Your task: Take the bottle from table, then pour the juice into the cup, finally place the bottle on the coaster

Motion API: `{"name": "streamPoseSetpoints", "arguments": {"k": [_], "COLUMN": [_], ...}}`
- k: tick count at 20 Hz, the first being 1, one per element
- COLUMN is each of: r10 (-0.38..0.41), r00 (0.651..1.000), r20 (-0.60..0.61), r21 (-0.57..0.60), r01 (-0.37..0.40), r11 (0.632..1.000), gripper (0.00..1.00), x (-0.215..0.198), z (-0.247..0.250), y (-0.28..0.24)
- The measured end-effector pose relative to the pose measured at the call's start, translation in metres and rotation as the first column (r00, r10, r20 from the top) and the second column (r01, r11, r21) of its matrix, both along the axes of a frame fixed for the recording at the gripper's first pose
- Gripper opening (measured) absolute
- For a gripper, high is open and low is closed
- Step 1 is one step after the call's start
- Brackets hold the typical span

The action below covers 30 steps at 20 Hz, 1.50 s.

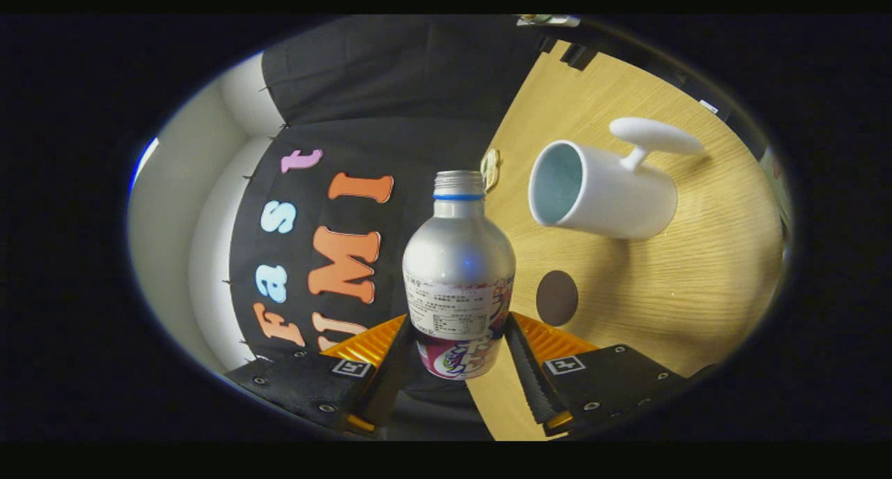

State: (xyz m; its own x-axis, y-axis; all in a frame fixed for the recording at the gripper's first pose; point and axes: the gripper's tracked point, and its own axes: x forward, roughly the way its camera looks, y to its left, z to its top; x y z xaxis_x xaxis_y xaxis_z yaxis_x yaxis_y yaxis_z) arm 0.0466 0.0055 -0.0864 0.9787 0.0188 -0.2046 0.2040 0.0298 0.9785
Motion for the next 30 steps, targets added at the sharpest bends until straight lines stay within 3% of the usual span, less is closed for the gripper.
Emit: {"name": "streamPoseSetpoints", "arguments": {"k": [13,30], "r10": [-0.050,-0.093], "r00": [0.999,0.994], "r20": [-0.019,-0.057], "r21": [0.235,0.367], "r01": [0.053,0.107], "r11": [0.971,0.924], "gripper": [0.75,0.75], "x": [0.008,0.011], "z": [0.008,0.008], "y": [-0.001,-0.019]}}
